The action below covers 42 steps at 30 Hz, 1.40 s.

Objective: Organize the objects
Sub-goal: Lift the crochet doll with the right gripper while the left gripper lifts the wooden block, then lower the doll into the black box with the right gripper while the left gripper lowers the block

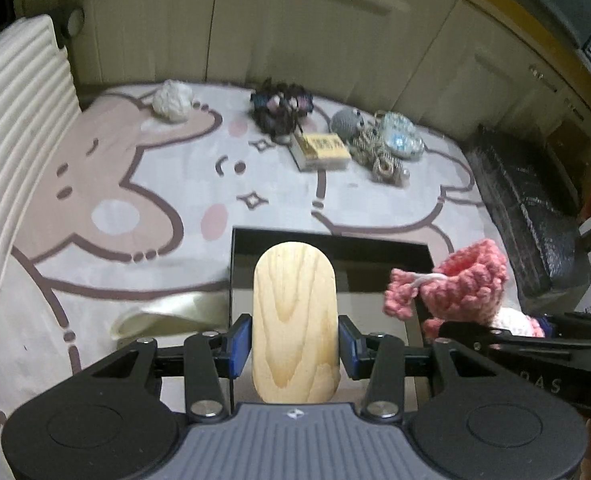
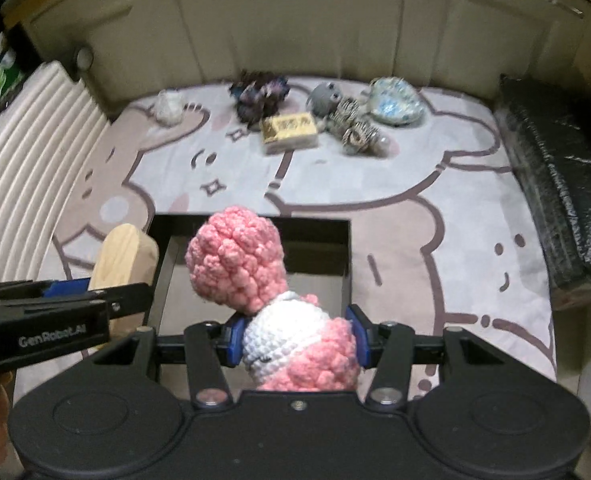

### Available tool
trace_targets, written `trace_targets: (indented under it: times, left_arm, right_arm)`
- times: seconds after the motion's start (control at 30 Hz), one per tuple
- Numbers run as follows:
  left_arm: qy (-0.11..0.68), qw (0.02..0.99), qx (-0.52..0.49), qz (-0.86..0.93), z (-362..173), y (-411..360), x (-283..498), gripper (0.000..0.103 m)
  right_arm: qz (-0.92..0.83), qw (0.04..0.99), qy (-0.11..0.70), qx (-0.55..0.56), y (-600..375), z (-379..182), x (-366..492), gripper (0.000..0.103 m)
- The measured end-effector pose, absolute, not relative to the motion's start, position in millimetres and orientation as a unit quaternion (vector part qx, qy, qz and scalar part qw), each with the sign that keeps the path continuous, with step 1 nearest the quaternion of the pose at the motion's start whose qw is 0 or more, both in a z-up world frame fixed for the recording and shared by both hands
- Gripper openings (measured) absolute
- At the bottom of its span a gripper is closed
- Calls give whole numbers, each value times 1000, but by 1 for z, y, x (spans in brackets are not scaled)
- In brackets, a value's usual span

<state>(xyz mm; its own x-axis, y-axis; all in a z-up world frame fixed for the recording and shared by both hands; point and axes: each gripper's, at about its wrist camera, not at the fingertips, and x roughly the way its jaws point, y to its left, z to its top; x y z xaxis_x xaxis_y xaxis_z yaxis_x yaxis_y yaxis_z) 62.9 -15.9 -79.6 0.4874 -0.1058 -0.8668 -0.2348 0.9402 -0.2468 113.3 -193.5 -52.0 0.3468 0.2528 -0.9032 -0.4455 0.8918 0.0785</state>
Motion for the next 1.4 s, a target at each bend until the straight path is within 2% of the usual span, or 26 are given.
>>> trace_targets:
  times: [0.6, 1.2, 1.4]
  left_arm:
    - [543, 819, -179, 50, -109, -18, 65, 46]
    - [551, 815, -175, 45, -113, -17, 61, 49]
    - [529, 834, -147, 57, -98, -18, 60, 59]
  right_arm:
    - [316, 735, 536, -268, -165, -86, 93, 52]
    - [350, 702, 520, -339, -155, -103, 94, 52]
    - [377, 693, 509, -344, -149, -103, 89, 54]
